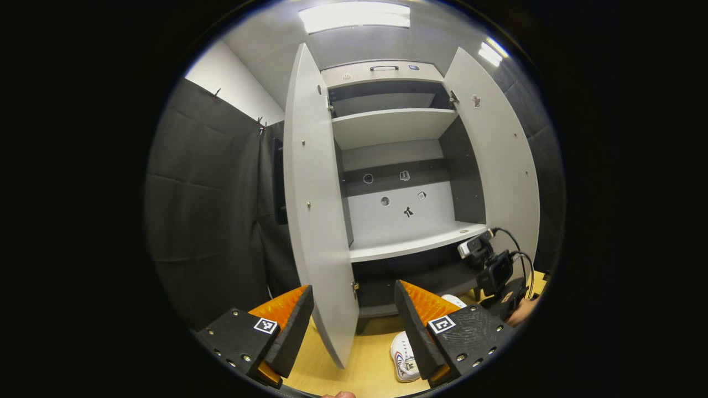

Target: Grab one shoe with the right hand and put it into the shoe cabinet, grab the other shoe with the left hand and put it into the shoe cabinet; then close the right door with the right hand and the left door with the left hand.

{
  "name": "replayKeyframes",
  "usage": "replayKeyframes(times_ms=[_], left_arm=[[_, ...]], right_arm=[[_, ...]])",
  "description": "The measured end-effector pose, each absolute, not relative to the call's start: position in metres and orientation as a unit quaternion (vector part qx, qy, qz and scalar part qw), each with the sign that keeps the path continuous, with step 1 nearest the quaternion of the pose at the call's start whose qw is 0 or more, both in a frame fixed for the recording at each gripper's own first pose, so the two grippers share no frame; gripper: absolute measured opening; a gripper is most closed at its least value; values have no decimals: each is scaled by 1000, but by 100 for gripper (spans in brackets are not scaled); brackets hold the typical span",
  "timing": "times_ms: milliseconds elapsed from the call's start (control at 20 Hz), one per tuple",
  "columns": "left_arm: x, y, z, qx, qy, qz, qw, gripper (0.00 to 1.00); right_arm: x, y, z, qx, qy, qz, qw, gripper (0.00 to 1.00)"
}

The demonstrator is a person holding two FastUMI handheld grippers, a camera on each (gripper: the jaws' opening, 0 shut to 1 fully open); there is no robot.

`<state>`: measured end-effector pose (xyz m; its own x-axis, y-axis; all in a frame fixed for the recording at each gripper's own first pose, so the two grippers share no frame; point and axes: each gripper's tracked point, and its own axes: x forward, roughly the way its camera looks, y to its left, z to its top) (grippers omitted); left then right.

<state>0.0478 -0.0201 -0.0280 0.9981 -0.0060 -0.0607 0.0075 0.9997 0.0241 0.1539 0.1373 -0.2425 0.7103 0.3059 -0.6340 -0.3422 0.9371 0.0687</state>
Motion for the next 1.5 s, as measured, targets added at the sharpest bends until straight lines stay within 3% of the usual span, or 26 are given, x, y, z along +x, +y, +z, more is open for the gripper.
replayKeyframes(times_ms=[800,1500], left_arm=[[57,-45,-18,-4,9,-34,999,80],[79,-48,-32,-17,22,-32,999,80]], right_arm=[[191,101,-119,1,258,149,955,1],[305,102,-33,16,190,137,972,1]])
